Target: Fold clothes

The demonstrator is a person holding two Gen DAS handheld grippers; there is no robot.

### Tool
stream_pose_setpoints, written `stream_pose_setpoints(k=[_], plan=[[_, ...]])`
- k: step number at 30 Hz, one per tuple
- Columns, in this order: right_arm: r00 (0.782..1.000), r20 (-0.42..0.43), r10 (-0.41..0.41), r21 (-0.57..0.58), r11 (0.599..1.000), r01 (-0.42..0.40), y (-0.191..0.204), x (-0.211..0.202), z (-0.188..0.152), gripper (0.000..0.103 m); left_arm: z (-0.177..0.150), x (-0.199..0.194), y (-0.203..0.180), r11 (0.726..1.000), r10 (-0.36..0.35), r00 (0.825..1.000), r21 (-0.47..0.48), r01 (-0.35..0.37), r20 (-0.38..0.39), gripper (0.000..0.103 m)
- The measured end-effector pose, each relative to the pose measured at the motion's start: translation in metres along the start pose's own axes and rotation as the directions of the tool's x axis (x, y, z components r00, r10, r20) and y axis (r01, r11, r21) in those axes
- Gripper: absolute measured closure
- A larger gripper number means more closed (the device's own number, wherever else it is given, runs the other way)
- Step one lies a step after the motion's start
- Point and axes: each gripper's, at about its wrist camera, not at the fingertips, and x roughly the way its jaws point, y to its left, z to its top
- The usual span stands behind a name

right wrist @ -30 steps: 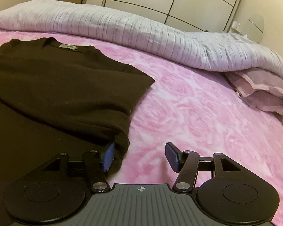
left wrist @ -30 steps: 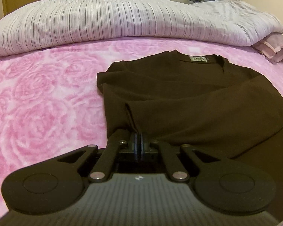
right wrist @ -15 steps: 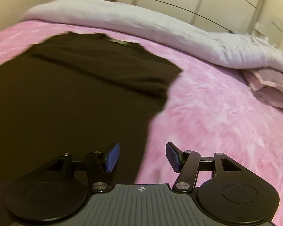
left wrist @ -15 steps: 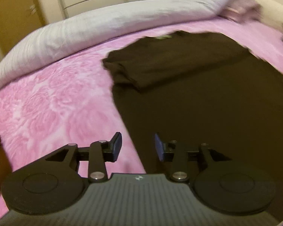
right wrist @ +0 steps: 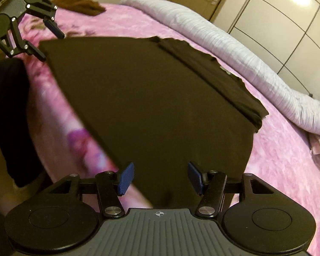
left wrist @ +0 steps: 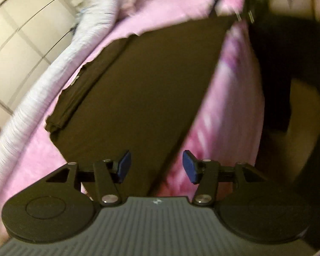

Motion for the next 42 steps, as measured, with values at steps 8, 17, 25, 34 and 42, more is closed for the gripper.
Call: stream_pose_setpoints(k=[8, 17, 25, 34, 42], plan=[[0.999, 0.008, -0.039, -0.045, 0.998, 0.039, 0.030, -0.007, -0.003, 0.045, -0.005, 0.016, -0.016, 0.976, 0.167, 0.985, 0.146, -0.159, -0.045, 0.054], [0.991, 0.084, -0.106, -0.228, 0.966, 0.123, 0.067, 0.012, 0.007, 0.045, -0.017, 0.028, -0.026, 0.941, 0.283, 0.956, 0.211, -0.263, -0.071, 0.061], [0.960, 0.161, -0.229, -0.369, 0.888, 0.274, 0.076, 0.035, -0.009, 0.045, -0.005, 0.030, 0.013, 0.974, 0.217, 0.970, -0.035, -0.222, -0.109, 0.079], [0.927, 0.105, -0.359, -0.426, 0.826, 0.368, 0.042, 0.040, -0.043, 0.045, -0.007, 0.033, 0.017, 0.974, 0.216, 0.965, -0.037, -0.224, -0.147, 0.079], [0.929, 0.061, -0.364, -0.443, 0.825, 0.352, 0.021, 0.052, -0.054, 0.097, -0.008, 0.049, 0.001, 0.955, 0.273, 0.947, 0.163, -0.246, -0.169, 0.098]])
